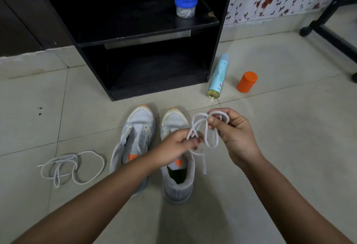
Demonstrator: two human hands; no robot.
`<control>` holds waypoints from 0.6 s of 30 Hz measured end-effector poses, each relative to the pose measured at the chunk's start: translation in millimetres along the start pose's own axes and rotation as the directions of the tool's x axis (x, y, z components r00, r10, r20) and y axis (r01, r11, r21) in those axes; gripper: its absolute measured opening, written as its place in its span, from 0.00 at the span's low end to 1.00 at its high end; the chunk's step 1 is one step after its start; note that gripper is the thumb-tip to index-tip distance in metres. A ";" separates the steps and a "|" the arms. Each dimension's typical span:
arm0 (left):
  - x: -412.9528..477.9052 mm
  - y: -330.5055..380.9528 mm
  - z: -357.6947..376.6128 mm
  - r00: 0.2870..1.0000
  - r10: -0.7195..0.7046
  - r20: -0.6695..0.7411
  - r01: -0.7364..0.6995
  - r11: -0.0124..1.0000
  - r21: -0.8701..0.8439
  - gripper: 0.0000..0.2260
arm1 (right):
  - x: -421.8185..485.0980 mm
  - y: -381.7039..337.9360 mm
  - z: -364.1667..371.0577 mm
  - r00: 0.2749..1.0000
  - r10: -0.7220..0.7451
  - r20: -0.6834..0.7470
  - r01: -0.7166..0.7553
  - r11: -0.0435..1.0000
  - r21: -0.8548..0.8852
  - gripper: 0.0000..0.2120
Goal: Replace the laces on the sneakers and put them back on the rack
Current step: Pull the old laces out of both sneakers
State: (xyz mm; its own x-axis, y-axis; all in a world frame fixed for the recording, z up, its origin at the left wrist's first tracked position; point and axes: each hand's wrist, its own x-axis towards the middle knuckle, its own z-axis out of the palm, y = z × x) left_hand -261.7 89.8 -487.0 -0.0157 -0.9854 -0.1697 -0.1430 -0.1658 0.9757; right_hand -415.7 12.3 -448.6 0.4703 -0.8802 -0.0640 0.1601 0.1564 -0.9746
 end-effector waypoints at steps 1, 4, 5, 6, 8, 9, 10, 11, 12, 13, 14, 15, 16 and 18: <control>-1.2 0.8 -1.7 0.996 -0.033 -0.083 0.025 0.996 -0.087 0.05 | 0.7 0.9 -1.8 0.999 -0.001 -0.045 0.000 1.000 -0.024 0.06; -9.3 6.9 -8.8 0.966 -0.135 -0.222 0.011 0.875 -0.483 0.08 | -4.0 12.9 -5.6 0.993 0.034 -0.117 -0.052 0.988 -0.147 0.07; -11.9 10.0 -11.2 0.970 -0.131 -0.207 -0.025 0.789 -0.614 0.09 | -7.5 19.0 -2.1 0.992 0.071 -0.100 -0.087 0.983 -0.164 0.07; -14.6 13.3 -13.3 0.972 -0.116 -0.203 -0.065 0.700 -0.711 0.11 | -11.7 25.3 4.1 0.992 0.109 -0.063 -0.118 0.978 -0.172 0.07; -21.5 21.7 -16.7 0.960 -0.152 -0.236 -0.107 0.579 -0.808 0.14 | -20.9 34.6 24.0 0.987 0.154 0.045 -0.142 0.970 -0.196 0.05; -24.8 25.4 -19.0 0.948 -0.185 -0.260 -0.122 0.543 -0.831 0.15 | -24.9 37.0 35.0 0.980 0.171 0.099 -0.147 0.967 -0.210 0.04; -31.0 29.2 -23.3 0.929 -0.230 -0.291 -0.136 0.517 -0.845 0.15 | -28.7 38.9 46.4 0.970 0.192 0.148 -0.156 0.962 -0.224 0.04; -33.4 34.2 -27.7 0.900 -0.295 -0.322 -0.136 0.511 -0.849 0.15 | -29.6 39.3 52.8 0.960 0.213 0.180 -0.168 0.957 -0.236 0.03; -40.7 35.6 -35.3 0.847 -0.356 -0.395 -0.124 0.590 -0.798 0.15 | -30.8 39.7 60.0 0.947 0.240 0.211 -0.186 0.951 -0.246 0.03; -48.8 29.5 -47.5 0.777 -0.390 -0.495 -0.098 0.701 -0.706 0.14 | -31.0 40.9 66.1 0.937 0.261 0.233 -0.199 0.945 -0.259 0.04; -53.1 22.6 -58.6 0.708 -0.368 -0.603 -0.056 0.821 -0.568 0.14 | -28.8 41.6 65.7 0.935 0.266 0.234 -0.196 0.939 -0.284 0.05; -64.7 13.8 -74.3 0.626 -0.307 -0.717 -0.010 0.916 -0.400 0.14 | -28.1 44.4 69.6 0.928 0.279 0.247 -0.194 0.928 -0.318 0.06; -76.4 4.4 -90.1 0.552 -0.197 -0.810 0.062 0.979 -0.195 0.14 | -27.1 46.5 72.0 0.921 0.292 0.256 -0.192 0.916 -0.353 0.06; -101.5 -18.6 -121.1 0.512 0.045 -0.858 0.328 0.913 0.244 0.12 | -26.6 52.0 76.5 0.906 0.308 0.289 -0.168 0.891 -0.423 0.05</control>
State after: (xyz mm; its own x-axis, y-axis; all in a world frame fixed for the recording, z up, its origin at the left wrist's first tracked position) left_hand -137.6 188.1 -471.3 0.8347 -0.5455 0.0760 -0.3767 -0.4648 0.8013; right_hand -353.5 78.1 -481.1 0.7265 -0.6202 -0.2960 -0.3030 0.0974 -0.9480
